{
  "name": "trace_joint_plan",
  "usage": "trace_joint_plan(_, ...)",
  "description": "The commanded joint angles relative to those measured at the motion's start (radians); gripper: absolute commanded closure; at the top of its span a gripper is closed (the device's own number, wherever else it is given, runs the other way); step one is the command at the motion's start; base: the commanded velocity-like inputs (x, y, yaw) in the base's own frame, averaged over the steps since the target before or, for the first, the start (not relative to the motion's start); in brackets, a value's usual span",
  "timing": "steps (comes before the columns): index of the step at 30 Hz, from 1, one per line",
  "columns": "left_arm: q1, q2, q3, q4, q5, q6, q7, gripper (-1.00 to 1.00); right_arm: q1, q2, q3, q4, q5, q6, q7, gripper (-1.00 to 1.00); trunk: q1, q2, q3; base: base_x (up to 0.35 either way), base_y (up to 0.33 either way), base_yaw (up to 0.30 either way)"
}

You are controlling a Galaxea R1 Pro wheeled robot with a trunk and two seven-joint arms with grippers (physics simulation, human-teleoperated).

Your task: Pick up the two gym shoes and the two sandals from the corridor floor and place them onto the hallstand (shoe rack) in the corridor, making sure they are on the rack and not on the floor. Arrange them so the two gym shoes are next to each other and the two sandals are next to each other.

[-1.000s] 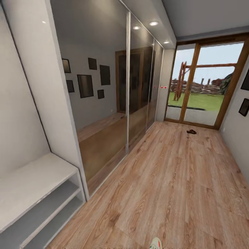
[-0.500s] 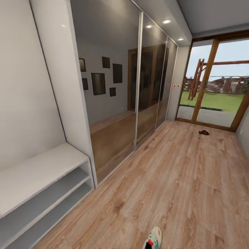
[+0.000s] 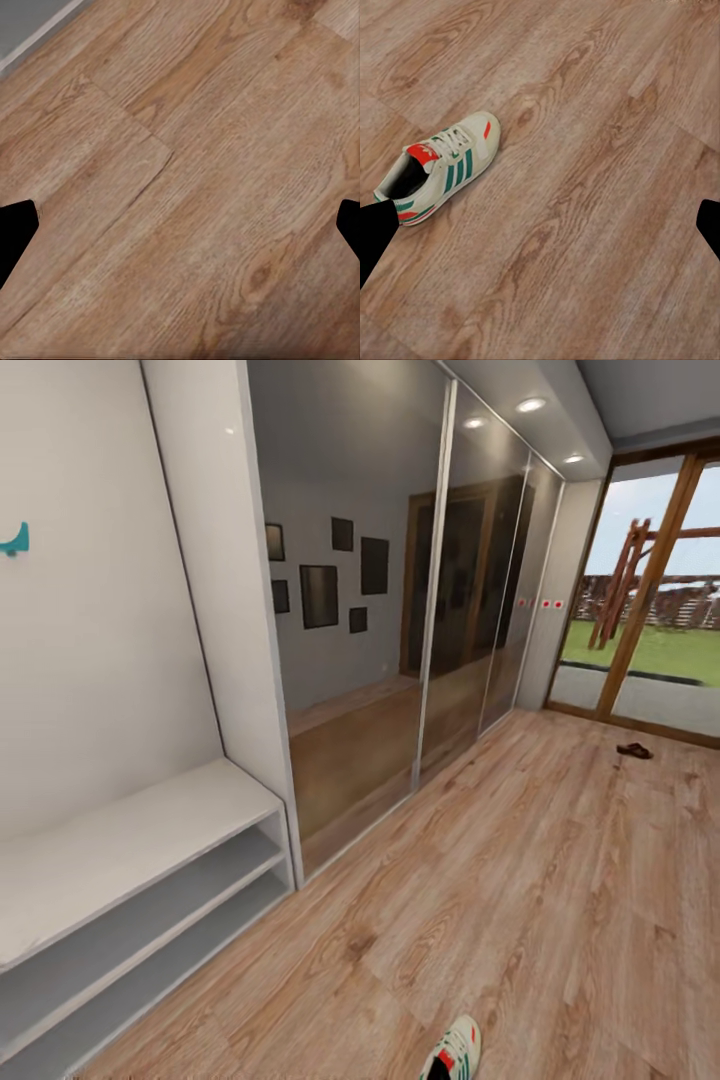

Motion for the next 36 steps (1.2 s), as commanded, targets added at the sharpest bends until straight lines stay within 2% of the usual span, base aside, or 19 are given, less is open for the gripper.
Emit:
trace_joint_plan(1,-0.001,0.0,0.0,0.001,0.0,-0.003,0.0,-1.0,0.0,0.0,-0.002,0.001,0.0,-0.003,0.001,-1.0,0.0,-0.001,-0.002,-0.002,-0.006,0.215)
trace_joint_plan(36,-0.001,0.0,0.0,0.001,0.0,-0.003,0.0,-1.0,0.0,0.001,-0.001,0.003,0.003,-0.003,0.002,-1.0,0.0,-0.001,-0.043,0.0,0.0,0.213)
